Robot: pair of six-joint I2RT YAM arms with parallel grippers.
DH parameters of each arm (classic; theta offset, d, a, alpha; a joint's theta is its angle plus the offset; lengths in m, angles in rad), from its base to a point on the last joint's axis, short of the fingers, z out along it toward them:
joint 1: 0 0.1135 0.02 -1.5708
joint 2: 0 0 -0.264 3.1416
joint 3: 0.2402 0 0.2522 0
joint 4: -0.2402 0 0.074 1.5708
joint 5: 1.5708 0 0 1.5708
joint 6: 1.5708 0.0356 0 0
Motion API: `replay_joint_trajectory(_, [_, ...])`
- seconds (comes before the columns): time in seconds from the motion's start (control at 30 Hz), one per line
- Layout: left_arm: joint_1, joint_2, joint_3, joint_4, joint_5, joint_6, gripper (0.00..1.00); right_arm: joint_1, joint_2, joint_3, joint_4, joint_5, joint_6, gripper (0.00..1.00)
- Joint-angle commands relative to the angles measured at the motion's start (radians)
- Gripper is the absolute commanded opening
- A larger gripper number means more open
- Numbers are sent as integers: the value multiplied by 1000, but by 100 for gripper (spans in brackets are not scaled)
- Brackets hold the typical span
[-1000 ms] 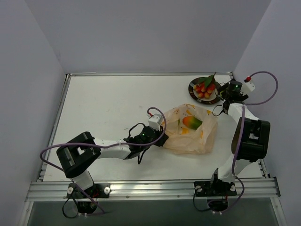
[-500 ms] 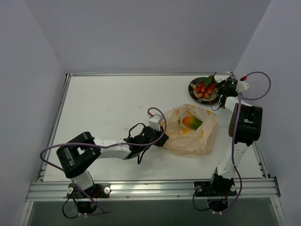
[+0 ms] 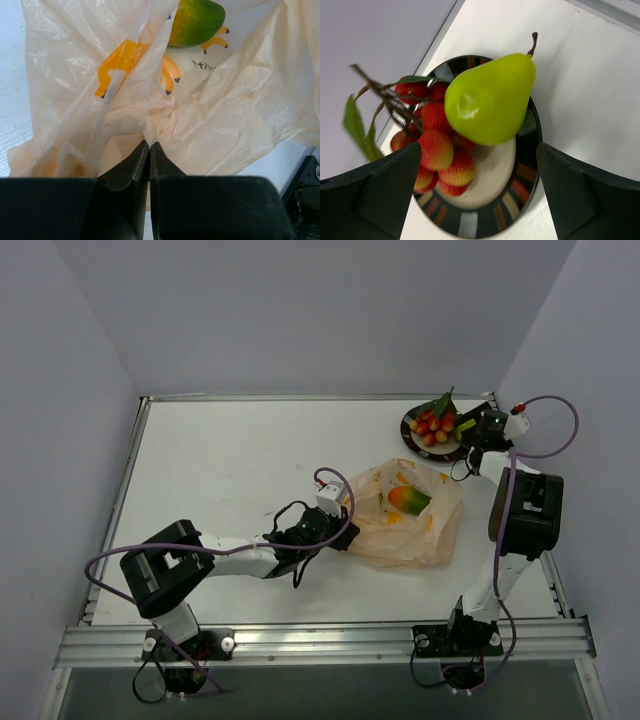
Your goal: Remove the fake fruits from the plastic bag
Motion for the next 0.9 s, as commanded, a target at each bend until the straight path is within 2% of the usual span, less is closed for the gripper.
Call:
replay_joint_trajectory(0.0, [-4,-18,14,58,4,10,2,3,-181,-87,21,22,-35,94])
replay_joint_trajectory(0.13, [-8,-18,15,55,1,10,2,11,-398,-243,-17,51,-45,93])
replay_joint_trajectory(0.2, [-11,-21,14,58,-4,13,2,66,-495,-319,-29,49,-58,92])
replay_joint_trajectory(0.27, [-14,-26,12,55,-13,20,2,142,-658,-406,-84,95,-91,82])
replay_joint_trajectory(0.3, [-14,-27,11,55,-16,20,2,232,-711,-432,-126,139,-130,78])
replay_joint_trajectory(0.33, [-16,-29,9,56,-16,21,2,274,-817,-452,-156,158,-146,64])
replay_joint_trajectory(0.43, [-20,-24,9,60,-16,21,2,409,-993,-491,-316,207,-192,26])
replay_joint_trajectory(0.47, [-20,-24,8,66,-15,17,2,438,-1032,-498,-357,218,-201,21])
replay_joint_trajectory(0.53, [-20,-24,8,70,-10,6,2,515,-1106,-505,-471,213,-209,16])
replay_joint_trajectory(0.67, [-22,-33,5,72,-8,0,2,621,-1120,-555,-543,172,-155,14])
replay_joint_trajectory(0.8, [-22,-35,5,70,-7,-2,2,710,-967,-586,-497,218,-137,12])
replay_joint_trajectory(0.87, [-22,-38,5,69,-8,0,2,750,-895,-557,-470,244,-155,8])
